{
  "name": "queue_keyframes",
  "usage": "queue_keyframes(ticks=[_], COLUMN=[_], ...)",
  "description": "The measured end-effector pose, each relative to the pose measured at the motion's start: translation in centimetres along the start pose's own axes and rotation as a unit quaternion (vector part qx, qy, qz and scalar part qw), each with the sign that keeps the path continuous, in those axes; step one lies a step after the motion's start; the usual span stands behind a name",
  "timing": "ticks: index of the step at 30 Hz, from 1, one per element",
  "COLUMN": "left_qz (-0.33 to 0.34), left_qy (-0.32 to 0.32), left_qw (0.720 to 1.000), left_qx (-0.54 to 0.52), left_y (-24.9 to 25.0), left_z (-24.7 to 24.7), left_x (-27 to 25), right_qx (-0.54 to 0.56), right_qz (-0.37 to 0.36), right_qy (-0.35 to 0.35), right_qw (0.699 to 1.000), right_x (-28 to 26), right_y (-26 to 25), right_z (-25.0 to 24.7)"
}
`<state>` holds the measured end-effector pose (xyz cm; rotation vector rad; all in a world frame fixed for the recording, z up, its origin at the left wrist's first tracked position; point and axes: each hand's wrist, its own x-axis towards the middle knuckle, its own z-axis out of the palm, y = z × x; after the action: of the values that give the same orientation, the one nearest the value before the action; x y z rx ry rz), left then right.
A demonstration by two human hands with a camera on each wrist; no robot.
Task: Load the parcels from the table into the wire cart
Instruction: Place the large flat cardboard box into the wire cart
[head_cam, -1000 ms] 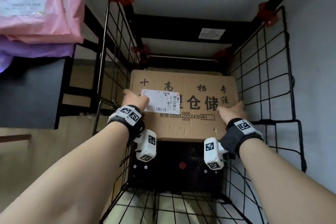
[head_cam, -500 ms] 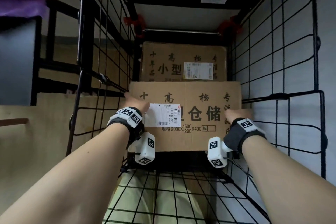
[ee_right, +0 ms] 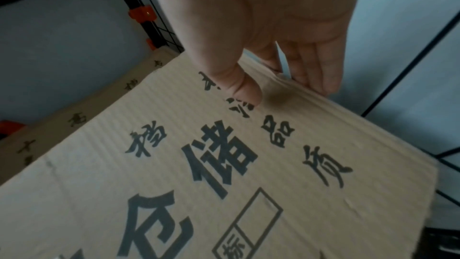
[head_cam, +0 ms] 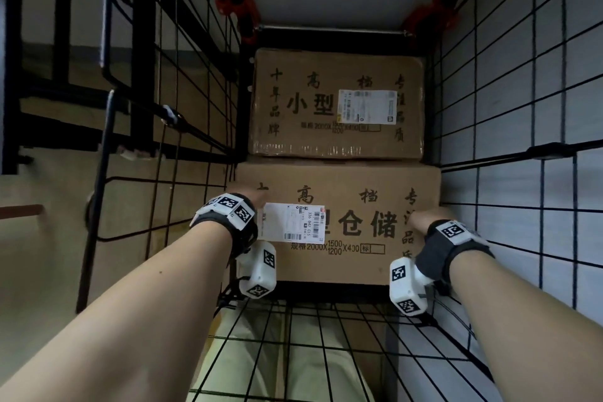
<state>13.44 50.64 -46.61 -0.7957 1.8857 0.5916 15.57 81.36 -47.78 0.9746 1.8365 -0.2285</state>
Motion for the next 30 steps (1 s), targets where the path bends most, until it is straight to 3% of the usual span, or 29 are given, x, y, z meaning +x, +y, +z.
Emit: queue_keyframes(ticks=[3,6,8,12,20,30], left_qz=[-0.024,-0.021,-0.008,-0.017,-0.036,-0.044], left_qy=[-0.008,-0.001,-0.006,-0.018,0.000,-0.030], left_qw=[0.998,1.000,1.000,1.000,0.998,0.993], left_qx=[0.051,0.001,0.006,0.016,-0.057,-0.101], left_y=[-0.7,0.1,0.9,1.4,1.6,1.7], left_z=[0.6,0.3,0.0,0.1,1.1,1.7], left_x=[1.7,1.6,2.2,3.4,5.9,6.5], right_qx=[-0.013,0.035,0.001,0.008,0.042,0.063], right_qz=[-0.010,-0.015,-0.011,0.003,-0.006,-0.005], right_qy=[-0.016,-0.005,-0.007,-0.014,-0.022,-0.021], right_qw=[1.000,0.999,1.000,1.000,0.999,0.998], right_x=[-1.3,3.9,7.3,0.3,2.2,2.6], right_y=[-0.5,0.1,0.5,-2.1,-2.1,-2.4], right_z=[0.0,1.1,1.7,-0.5,0.4,0.4])
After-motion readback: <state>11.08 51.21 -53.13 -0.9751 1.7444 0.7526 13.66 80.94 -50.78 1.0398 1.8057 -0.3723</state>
